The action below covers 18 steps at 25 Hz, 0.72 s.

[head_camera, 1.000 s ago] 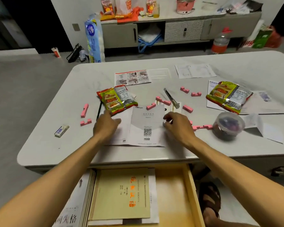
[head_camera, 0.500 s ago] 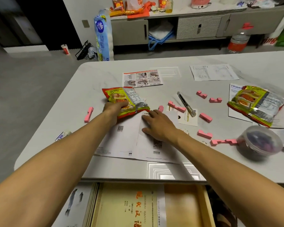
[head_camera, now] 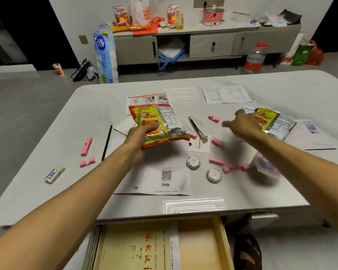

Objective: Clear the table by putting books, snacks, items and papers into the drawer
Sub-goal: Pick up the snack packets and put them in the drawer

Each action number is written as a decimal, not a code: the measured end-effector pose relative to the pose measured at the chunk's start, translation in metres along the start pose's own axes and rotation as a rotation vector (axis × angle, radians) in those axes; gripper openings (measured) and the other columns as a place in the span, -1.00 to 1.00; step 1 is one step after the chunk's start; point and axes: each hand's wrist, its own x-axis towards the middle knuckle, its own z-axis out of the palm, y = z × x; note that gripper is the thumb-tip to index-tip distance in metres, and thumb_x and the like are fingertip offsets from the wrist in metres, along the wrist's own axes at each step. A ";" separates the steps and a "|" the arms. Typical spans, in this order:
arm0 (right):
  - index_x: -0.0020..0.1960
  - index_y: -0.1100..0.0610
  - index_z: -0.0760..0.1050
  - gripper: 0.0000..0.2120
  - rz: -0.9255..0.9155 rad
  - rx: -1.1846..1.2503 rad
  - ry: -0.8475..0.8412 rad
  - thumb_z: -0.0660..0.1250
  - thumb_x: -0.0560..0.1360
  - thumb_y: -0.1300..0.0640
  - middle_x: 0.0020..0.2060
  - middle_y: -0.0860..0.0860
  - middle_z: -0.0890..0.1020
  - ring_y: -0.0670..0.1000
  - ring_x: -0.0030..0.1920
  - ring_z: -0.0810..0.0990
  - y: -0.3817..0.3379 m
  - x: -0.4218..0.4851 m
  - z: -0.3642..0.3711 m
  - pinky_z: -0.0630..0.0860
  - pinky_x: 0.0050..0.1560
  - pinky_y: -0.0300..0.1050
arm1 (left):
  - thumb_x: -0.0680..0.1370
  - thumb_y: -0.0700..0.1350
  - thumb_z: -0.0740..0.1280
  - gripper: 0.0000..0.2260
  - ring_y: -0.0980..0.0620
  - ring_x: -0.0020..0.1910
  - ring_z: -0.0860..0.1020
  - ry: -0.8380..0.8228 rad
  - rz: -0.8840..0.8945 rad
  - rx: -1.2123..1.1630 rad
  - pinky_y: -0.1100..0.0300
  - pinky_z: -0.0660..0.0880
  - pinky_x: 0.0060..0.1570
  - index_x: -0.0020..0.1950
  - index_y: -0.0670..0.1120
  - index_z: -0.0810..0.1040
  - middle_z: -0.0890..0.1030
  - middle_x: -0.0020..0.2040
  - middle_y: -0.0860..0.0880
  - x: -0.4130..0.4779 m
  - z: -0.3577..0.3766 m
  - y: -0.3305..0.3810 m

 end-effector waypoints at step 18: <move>0.25 0.22 0.48 -0.47 0.346 0.694 0.234 0.45 0.31 0.13 0.20 0.16 0.58 0.20 0.14 0.60 0.063 0.059 -0.055 0.60 0.12 0.06 | 0.50 -0.25 0.33 -0.68 -0.10 -0.10 0.71 -0.262 -0.121 -0.081 0.02 0.64 -0.04 0.26 -0.16 0.56 0.70 0.08 -0.17 -0.035 0.021 -0.013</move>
